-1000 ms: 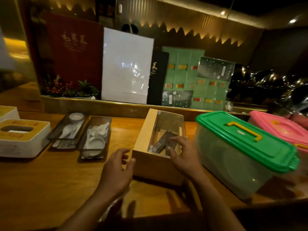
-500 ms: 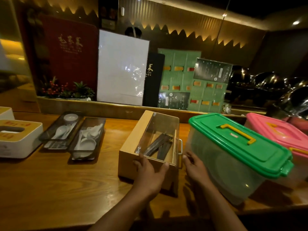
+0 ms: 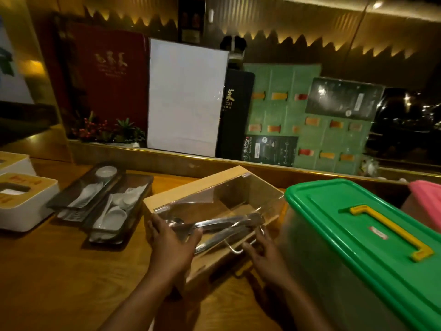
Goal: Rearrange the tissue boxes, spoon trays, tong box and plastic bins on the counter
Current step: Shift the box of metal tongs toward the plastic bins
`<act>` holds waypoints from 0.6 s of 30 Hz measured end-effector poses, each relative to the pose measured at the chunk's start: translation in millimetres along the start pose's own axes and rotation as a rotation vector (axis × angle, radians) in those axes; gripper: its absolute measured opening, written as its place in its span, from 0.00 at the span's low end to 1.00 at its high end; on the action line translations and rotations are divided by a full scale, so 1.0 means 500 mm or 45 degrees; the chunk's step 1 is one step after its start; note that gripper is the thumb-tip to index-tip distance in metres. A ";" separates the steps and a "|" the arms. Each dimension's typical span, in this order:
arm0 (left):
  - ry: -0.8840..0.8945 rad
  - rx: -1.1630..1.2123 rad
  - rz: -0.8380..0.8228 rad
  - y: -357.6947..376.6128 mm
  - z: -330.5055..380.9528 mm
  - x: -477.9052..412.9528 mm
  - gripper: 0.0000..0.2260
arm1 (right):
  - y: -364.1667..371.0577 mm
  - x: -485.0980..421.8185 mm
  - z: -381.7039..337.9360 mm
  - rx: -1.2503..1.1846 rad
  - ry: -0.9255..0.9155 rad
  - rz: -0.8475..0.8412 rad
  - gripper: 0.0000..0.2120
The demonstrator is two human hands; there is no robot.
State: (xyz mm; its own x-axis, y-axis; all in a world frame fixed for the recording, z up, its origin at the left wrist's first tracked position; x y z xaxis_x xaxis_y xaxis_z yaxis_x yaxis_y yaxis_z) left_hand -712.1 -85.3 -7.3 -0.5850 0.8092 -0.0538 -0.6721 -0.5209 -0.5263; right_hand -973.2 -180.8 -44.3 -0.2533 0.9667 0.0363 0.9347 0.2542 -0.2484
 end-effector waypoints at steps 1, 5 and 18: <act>0.008 -0.015 0.006 0.002 0.001 -0.007 0.57 | -0.003 -0.013 0.001 0.049 -0.015 0.003 0.33; 0.017 -0.007 -0.035 -0.003 -0.005 -0.051 0.56 | -0.004 -0.052 0.000 0.222 -0.079 0.060 0.43; 0.067 0.101 -0.299 -0.040 -0.003 -0.240 0.40 | 0.009 -0.115 -0.017 0.378 -0.162 0.264 0.19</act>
State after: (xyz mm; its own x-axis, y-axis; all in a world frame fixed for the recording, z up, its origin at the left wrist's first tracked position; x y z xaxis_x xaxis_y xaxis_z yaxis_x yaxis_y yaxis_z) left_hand -627.7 -171.6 8.7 -0.3858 0.9224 0.0172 -0.8215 -0.3350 -0.4614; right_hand -952.3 -234.8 -39.0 -0.1128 0.9807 -0.1599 0.8613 0.0163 -0.5078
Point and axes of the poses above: each hand's wrist, its own x-axis away from the middle knuckle, its own y-axis out of the palm, z = x × y, the point moved 10 cm from there along -x, towards the middle knuckle, and after that the axes turned 11 degrees about -x, right-handed, at the moved point
